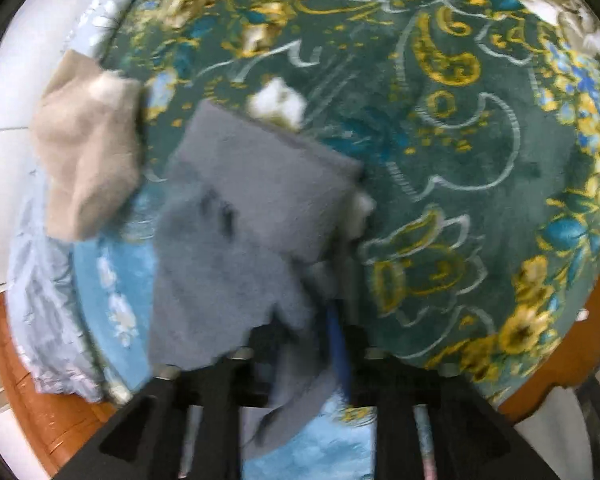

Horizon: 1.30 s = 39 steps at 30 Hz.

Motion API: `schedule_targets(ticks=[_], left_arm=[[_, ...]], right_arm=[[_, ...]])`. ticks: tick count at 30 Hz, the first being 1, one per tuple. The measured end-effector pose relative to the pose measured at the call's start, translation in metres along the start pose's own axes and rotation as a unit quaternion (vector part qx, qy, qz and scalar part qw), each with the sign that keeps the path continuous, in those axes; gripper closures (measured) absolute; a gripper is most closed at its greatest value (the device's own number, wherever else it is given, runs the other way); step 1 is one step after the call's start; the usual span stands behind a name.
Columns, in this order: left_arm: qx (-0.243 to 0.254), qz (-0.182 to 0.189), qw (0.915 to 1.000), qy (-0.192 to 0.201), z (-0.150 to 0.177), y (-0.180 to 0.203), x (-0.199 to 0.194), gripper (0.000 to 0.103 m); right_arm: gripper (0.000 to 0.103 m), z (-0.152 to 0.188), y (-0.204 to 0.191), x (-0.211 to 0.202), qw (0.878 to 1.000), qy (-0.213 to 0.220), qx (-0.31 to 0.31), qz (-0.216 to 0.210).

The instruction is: Fold clothes

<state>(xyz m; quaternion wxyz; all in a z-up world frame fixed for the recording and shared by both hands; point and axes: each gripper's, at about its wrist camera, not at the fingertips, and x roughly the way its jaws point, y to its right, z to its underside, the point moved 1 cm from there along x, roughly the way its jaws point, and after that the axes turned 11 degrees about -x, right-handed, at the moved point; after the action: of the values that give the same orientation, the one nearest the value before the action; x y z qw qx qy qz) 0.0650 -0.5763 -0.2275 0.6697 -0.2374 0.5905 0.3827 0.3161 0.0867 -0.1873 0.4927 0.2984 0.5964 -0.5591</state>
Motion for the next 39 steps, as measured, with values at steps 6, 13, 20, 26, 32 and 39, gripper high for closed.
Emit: schedule_targets(ticks=[6,13,20,26,32,39], left_arm=[[0.007,-0.010,0.9999,0.004,-0.003,-0.002,-0.003,0.098],[-0.022,0.038,0.9990,0.008,-0.004,0.000,-0.019,0.098],[0.053,0.204,0.9765,0.045,0.009,0.095,-0.098,0.099],[0.108,0.275,0.9534,0.060,0.015,0.098,-0.165,0.098],[0.051,0.136,0.9891,0.025,-0.005,0.064,-0.062,0.098],[0.009,0.082,0.9966,0.008,-0.010,0.040,-0.023,0.098]], right_arm=[[0.048,-0.002,0.023,0.019,0.998,0.009,0.043,-0.038],[0.087,-0.006,0.015,0.024,0.993,0.022,0.084,-0.086],[0.090,-0.049,-0.063,-0.058,0.984,0.076,-0.019,-0.160],[0.090,-0.062,-0.085,-0.133,0.966,0.145,-0.079,-0.199],[0.090,-0.051,-0.048,-0.063,0.989,0.075,-0.054,-0.111],[0.089,-0.038,0.003,0.002,0.999,0.010,0.014,-0.038]])
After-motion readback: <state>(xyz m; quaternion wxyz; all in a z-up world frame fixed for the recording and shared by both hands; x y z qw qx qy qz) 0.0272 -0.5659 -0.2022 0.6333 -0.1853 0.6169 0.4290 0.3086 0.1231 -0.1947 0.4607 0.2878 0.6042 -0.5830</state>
